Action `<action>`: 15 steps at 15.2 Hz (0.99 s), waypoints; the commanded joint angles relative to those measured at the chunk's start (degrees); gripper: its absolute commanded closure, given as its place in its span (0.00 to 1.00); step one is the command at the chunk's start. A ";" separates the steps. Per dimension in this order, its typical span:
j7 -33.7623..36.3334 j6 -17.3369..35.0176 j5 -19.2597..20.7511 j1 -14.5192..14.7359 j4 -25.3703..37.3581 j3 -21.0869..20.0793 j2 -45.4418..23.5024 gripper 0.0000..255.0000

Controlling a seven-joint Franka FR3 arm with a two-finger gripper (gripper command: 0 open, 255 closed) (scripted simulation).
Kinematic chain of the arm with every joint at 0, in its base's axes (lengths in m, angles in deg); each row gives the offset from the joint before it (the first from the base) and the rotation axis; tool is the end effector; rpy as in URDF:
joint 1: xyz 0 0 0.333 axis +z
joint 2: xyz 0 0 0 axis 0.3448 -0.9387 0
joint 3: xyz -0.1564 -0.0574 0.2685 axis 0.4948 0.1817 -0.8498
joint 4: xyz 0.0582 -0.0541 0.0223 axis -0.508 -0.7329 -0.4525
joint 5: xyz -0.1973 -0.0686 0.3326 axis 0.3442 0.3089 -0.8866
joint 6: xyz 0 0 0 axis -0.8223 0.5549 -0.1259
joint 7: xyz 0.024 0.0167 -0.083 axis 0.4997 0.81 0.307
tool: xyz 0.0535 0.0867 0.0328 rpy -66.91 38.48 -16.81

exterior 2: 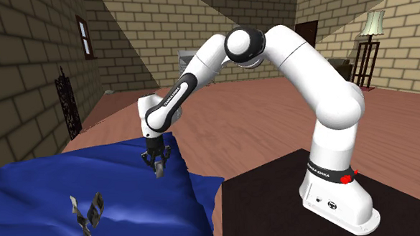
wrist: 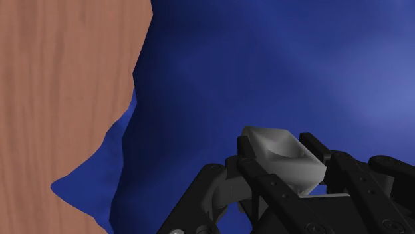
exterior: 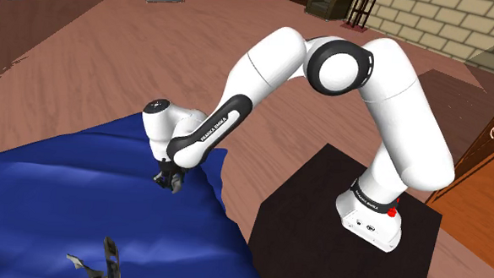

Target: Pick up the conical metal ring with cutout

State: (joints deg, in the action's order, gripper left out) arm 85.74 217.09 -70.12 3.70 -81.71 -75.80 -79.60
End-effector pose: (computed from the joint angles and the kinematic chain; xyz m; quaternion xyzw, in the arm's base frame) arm 0.5314 0.4222 0.1414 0.9992 0.0283 -0.0266 0.0055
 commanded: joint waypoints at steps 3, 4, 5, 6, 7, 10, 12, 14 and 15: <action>-0.04 0.00 0.02 -0.02 0.12 0.06 -0.16 1.00; -0.03 0.01 0.03 -0.01 0.10 0.05 -0.15 1.00; -0.03 -0.01 0.02 -0.01 0.13 0.05 -0.15 1.00; -0.02 -0.01 0.02 0.00 0.11 0.05 -0.14 1.00; -0.03 -0.01 0.02 -0.01 0.11 0.05 -0.14 1.00; -0.07 -0.67 -0.24 -0.24 -0.59 -0.27 1.22 1.00; -0.21 -1.51 -0.54 -0.47 -0.92 -0.58 2.39 1.00; -0.35 -2.37 -0.84 -0.69 -1.21 -0.88 3.54 1.00; -0.42 -2.80 -0.99 -0.80 -1.34 -1.03 4.10 1.00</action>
State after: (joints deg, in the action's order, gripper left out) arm 85.44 214.75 -70.95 3.04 -82.93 -76.67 -76.06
